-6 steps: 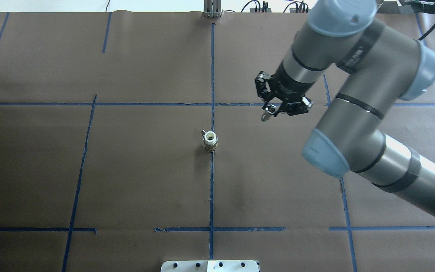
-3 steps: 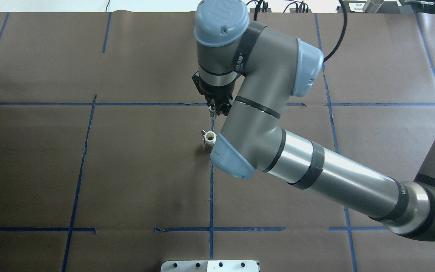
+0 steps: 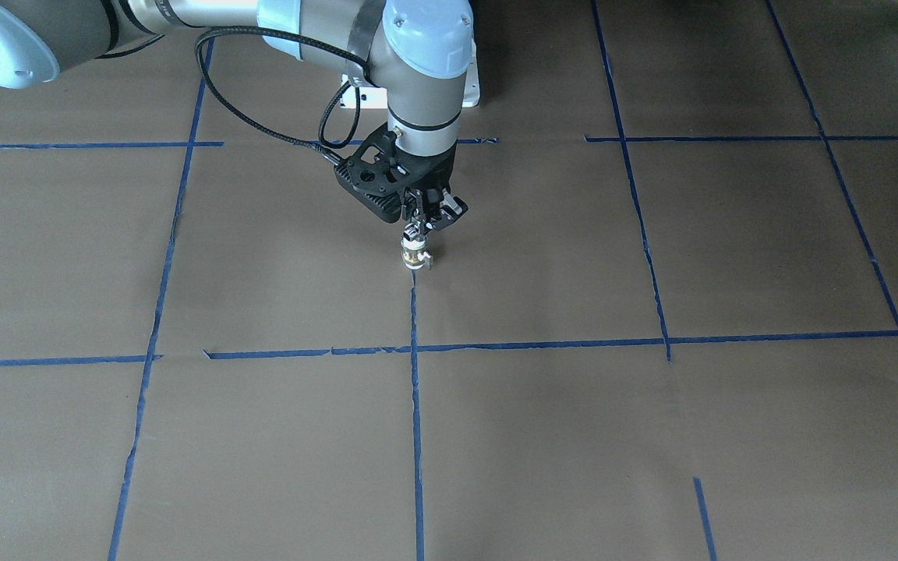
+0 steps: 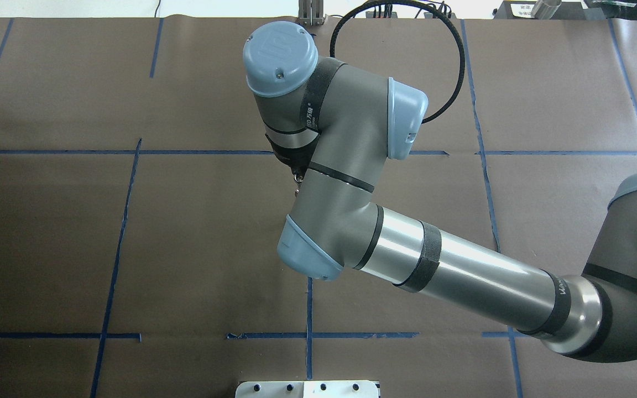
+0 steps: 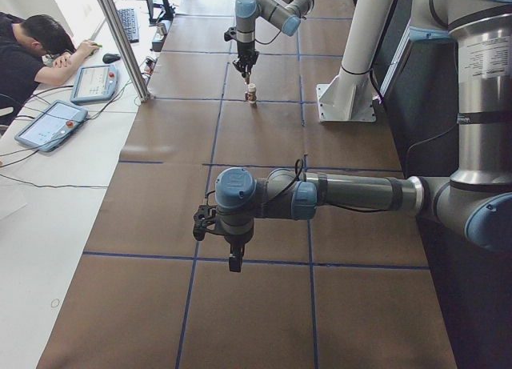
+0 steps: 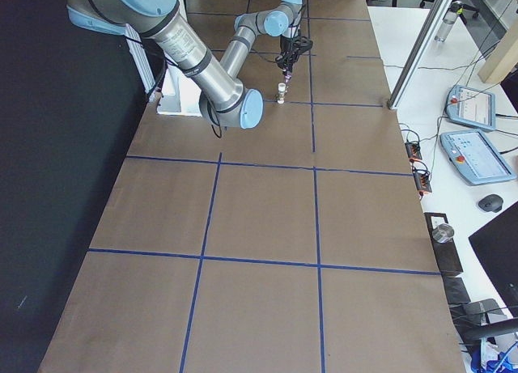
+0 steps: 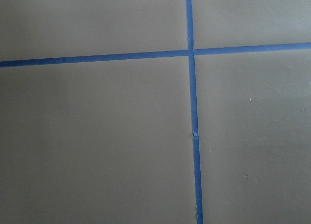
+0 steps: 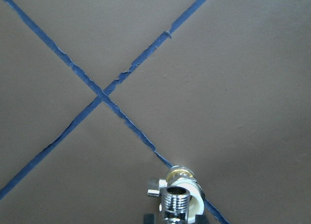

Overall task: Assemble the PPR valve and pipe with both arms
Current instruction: 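Lower the valve into the fitting and press it down with the right gripper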

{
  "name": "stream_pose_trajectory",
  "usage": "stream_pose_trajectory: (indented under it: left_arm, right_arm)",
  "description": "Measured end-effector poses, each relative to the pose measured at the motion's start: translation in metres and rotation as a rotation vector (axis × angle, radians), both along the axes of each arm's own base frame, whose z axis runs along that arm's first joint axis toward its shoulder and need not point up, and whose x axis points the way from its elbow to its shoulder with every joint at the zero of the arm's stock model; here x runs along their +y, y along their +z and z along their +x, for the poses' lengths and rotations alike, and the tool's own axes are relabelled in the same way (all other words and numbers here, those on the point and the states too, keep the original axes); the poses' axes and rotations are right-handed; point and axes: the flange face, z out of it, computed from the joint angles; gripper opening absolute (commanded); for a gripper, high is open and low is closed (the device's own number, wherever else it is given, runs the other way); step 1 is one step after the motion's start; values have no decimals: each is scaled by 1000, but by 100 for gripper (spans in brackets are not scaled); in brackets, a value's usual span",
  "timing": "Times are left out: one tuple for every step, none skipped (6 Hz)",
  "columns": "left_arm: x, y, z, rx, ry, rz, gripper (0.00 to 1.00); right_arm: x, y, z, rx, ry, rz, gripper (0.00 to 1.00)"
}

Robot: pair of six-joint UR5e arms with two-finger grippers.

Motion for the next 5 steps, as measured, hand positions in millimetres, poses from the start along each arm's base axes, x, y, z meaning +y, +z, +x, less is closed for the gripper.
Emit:
stream_pose_trajectory:
  left_arm:
    - [0, 0, 0, 0, -1, 0, 100]
    - [0, 0, 0, 0, -2, -1, 100]
    - [-1, -1, 0, 0, -3, -1, 100]
    - [-1, -1, 0, 0, -3, -1, 100]
    - [-1, -1, 0, 0, -3, -1, 100]
  right_arm:
    - [1, 1, 0, 9, -1, -5, 0]
    - [2, 1, 1, 13, -2, -8, 0]
    - [4, 4, -1, 17, -5, -9, 0]
    - [8, 5, -5, 21, -11, -6, 0]
    - [12, 5, -9, 26, -14, 1, 0]
